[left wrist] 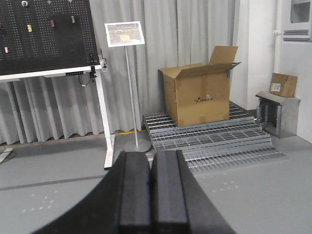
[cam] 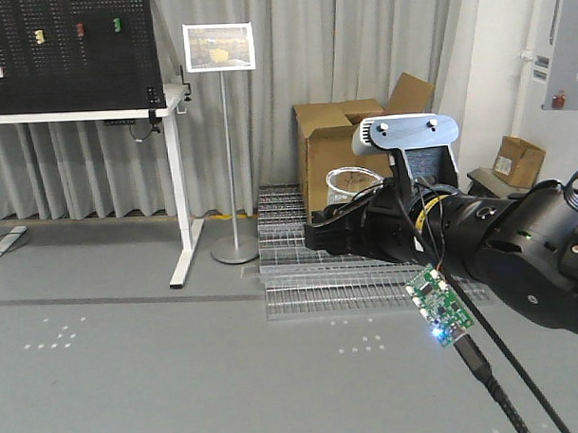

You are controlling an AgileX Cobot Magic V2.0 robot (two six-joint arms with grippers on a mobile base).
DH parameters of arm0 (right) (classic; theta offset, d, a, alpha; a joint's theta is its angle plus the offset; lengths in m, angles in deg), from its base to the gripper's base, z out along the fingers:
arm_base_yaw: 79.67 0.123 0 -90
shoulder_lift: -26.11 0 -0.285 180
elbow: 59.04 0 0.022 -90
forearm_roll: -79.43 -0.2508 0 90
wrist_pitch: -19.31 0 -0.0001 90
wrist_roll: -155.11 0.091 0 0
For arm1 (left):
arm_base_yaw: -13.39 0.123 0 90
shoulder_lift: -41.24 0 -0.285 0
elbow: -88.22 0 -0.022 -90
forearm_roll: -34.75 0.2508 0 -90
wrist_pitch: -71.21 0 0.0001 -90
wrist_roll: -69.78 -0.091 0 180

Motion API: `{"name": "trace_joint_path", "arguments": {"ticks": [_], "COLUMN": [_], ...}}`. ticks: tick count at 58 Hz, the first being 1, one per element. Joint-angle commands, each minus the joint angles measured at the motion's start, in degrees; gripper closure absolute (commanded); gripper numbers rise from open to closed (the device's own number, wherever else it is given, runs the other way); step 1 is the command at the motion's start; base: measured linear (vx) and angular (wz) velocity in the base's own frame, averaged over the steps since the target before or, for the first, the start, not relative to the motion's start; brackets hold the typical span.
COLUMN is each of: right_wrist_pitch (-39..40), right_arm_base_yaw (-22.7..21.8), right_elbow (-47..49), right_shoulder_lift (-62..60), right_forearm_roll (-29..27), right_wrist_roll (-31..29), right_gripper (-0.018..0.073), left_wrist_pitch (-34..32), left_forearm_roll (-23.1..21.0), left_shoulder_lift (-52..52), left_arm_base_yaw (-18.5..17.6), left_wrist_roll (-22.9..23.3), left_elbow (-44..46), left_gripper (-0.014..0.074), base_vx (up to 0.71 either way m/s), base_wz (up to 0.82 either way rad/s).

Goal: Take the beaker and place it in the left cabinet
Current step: 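Carry the beaker in the right gripper while driving to the cabinet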

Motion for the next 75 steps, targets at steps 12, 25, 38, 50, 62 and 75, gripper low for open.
{"name": "trace_joint_path", "arguments": {"ticks": [12,25,38,50,62,75], "right_wrist_pitch": [4.2,4.2,4.2,4.2,4.2,4.2], "right_arm_base_yaw": [0.0,0.0,0.0,0.0,0.0,0.0], "right_elbow": [2.1,2.1,2.1,2.1,2.1,2.1], "right_shoulder_lift": [-2.4,-2.4,-2.4,-2.4,-2.4,-2.4], "right_forearm_roll": [0.9,0.9,0.9,0.9,0.9,0.9], "right_wrist_roll": [-0.1,-0.1,-0.1,-0.1,-0.1,-0.1], "right_gripper": [0.0568,0.0568,0.0568,0.0568,0.0568,0.0568], "left_wrist_pitch": [-4.8,-4.8,-4.8,-4.8,-4.8,-4.8], "left_forearm_roll": [-0.4,-0.4,-0.4,-0.4,-0.4,-0.4], "left_shoulder_lift": [1.1,1.1,1.1,1.1,1.1,1.0], "left_arm_base_yaw": [-0.1,-0.1,-0.1,-0.1,-0.1,-0.1], "left_wrist_roll": [0.2,0.2,0.2,0.2,0.2,0.2], "left_elbow": [-0.9,-0.9,-0.9,-0.9,-0.9,-0.9], "left_gripper": [0.0595,0.0595,0.0595,0.0595,0.0595,0.0595], "base_vx": [0.69,0.68,0.65,0.6,0.55,0.51], "base_wz": [-0.02,0.04,0.0,-0.05,-0.14,-0.2]}}
